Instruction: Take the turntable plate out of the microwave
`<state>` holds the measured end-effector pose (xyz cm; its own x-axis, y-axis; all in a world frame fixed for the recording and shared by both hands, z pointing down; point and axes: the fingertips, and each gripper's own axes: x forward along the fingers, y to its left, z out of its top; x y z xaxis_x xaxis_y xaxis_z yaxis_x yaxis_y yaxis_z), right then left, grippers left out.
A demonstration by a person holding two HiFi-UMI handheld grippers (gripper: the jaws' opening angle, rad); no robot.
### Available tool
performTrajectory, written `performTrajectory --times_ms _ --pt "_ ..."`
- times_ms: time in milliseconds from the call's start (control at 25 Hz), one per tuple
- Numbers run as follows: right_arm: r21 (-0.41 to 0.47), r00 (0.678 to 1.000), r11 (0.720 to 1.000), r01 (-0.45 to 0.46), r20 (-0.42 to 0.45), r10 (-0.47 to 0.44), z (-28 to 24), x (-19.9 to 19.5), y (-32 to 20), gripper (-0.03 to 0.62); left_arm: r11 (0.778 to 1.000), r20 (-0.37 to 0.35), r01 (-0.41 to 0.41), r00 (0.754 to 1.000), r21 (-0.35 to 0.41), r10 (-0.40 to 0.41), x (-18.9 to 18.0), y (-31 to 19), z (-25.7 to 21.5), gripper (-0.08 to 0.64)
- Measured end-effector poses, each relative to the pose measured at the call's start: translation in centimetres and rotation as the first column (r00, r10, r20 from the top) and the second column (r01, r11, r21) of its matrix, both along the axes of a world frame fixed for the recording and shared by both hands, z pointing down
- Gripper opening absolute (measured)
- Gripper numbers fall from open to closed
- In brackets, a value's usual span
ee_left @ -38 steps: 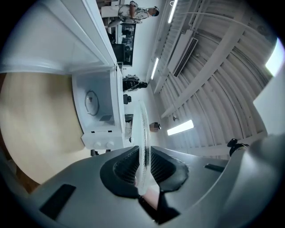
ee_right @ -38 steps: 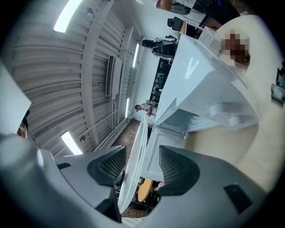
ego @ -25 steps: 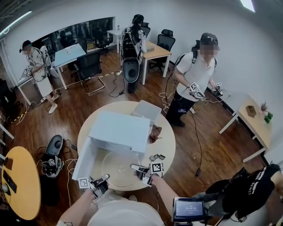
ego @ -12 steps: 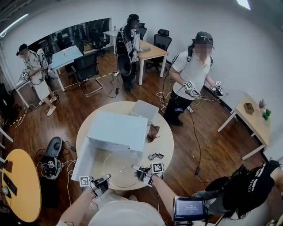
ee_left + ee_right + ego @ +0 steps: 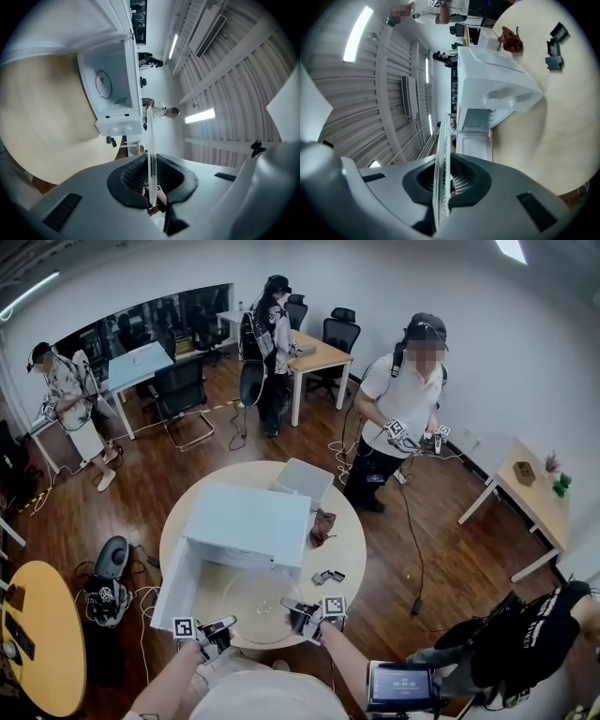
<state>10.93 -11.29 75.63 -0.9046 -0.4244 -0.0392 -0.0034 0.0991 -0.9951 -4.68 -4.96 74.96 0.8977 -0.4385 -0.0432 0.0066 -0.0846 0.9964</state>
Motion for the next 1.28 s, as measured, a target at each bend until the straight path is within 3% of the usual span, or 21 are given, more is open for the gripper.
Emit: performTrajectory --times_ms 480,1280 --pt "-0.09 0.998 0.994 -0.059 -0.037 0.056 2.5 0.3 1.0 0.026 0.996 0.055 0.065 0.997 -0.059 -0.061 -0.4 -0.6 2.9 0.037" --pt "-0.177 0.994 0.98 -0.086 -0.086 0.072 5.6 0.9 2.2 0.026 0.991 0.121 0.062 0.992 -0.122 -0.047 0.1 0.0 6.2 0.038"
